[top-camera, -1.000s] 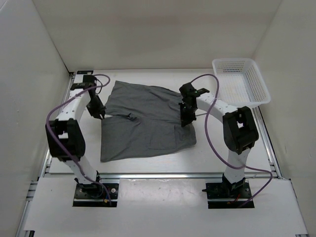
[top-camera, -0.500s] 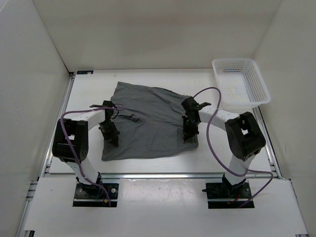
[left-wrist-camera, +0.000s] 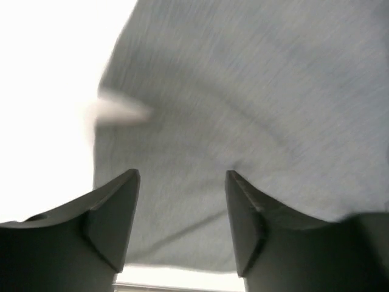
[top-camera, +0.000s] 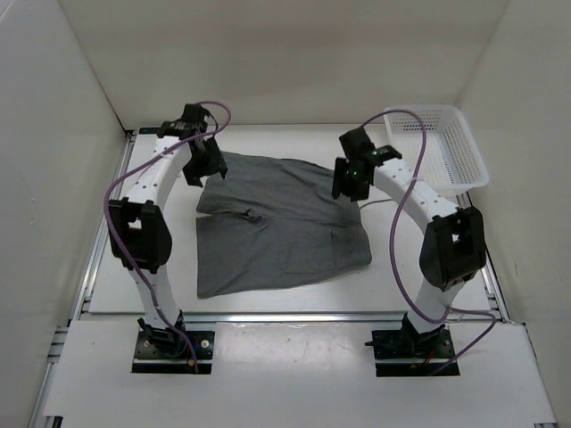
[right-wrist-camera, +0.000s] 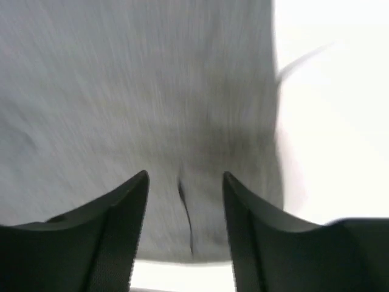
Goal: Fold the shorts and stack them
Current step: Fold the shorts
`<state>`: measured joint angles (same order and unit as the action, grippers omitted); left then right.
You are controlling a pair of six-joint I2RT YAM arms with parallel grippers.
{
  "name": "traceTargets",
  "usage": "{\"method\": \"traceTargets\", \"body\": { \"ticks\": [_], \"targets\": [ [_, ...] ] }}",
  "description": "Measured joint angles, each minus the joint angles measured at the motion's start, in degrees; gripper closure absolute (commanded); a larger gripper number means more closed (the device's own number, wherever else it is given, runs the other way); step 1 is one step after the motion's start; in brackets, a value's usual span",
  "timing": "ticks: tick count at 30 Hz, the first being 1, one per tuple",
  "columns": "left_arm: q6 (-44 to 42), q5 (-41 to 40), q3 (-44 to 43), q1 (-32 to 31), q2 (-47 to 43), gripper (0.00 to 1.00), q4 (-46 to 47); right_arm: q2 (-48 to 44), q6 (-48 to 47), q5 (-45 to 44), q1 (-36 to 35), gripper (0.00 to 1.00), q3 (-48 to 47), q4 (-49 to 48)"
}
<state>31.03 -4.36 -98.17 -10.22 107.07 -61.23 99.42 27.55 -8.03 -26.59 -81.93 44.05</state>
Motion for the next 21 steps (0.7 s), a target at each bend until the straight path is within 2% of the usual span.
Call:
{"method": "traceTargets", "body": {
  "ticks": [1,3,5,7,9,12,15,21],
  "targets": [
    [-0.5,-0.4,-4.7,0.0,2.1,0.24,-0.7,1.4,-0.4,-0.4,1.2,0.53,-3.7,0.2],
    [-1.0,-0.6,-13.5,0.0,7.1,0.24,-2.1,5.5,-1.0,-0.8,3.7,0.64,-10.9,0.2],
    [-1.6,-0.2,-22.5,0.0,13.3,0.30,-3.4,10.4,-1.3,-0.6,6.0,0.76,-16.9,0.4],
    [-2.1,0.8,-29.9,0.1,20.0,0.37,-3.7,16.3,-1.5,0.0,7.7,0.80,-23.1,1.3],
    [-2.5,2.4,-34.4,0.2,25.9,0.40,-3.9,23.2,-1.4,0.9,9.3,0.83,-30.0,2.5],
    [-2.5,5.0,-36.0,0.5,33.0,0.40,-4.0,31.8,-1.4,2.7,10.7,0.85,-37.0,2.9],
    [-2.3,6.9,-34.9,0.7,37.2,0.40,-4.1,36.0,-1.3,4.5,11.1,0.85,-38.4,3.8],
    [-1.5,9.5,-28.5,2.0,35.1,0.40,-1.5,36.8,-1.2,6.0,10.6,0.87,-35.1,3.7]
  ]
}}
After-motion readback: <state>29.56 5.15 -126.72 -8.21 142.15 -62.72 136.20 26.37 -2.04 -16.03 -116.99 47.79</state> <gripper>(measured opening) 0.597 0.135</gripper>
